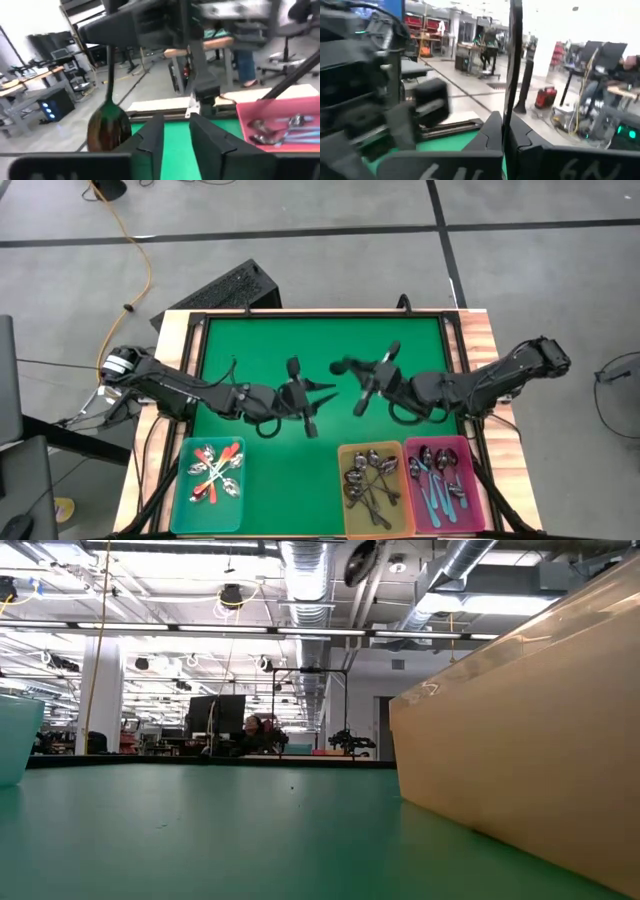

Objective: Sort silverware by color (type)
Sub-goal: Put the black spoon into the orange bin

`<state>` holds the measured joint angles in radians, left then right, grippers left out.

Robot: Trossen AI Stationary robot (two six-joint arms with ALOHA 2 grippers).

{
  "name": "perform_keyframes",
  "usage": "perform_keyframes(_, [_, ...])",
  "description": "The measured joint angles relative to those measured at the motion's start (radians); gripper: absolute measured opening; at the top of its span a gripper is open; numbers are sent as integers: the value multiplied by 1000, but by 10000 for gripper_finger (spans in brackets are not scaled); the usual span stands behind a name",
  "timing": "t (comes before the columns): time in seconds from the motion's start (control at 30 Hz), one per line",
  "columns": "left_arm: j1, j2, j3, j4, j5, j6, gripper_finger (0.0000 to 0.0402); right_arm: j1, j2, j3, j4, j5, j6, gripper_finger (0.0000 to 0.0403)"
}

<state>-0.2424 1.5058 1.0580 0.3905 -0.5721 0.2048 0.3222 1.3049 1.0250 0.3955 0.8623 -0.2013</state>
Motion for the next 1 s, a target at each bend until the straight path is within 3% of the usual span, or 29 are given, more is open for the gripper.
perform_keyframes(0.13, [-16, -3, 0, -39, -103, 44, 109, -11, -60, 0, -164, 10, 132, 6])
perform_keyframes(0.27, [-47, -43, -1, -75, -163, 55, 120, -11, -165, 1, -461, -3, 451, 6])
perform_keyframes(0.37, [-60, -98, -1, -109, -90, 28, 116, -11, -234, 1, -712, -71, 698, 6])
perform_keyframes(0.47, [-60, -144, -1, -150, 103, 10, 109, 16, -265, 0, -866, -195, 867, 6])
perform_keyframes(0.57, [-56, -186, -1, -172, 313, 11, 102, 76, -259, 0, -897, -276, 955, 6])
perform_keyframes(0.63, [-53, -205, -1, -183, 394, 2, 99, 137, -234, 0, -886, -293, 999, 6])
perform_keyframes(1.0, [-66, -218, -1, -203, 438, -23, 96, 408, 94, 0, -740, -236, 1286, 6])
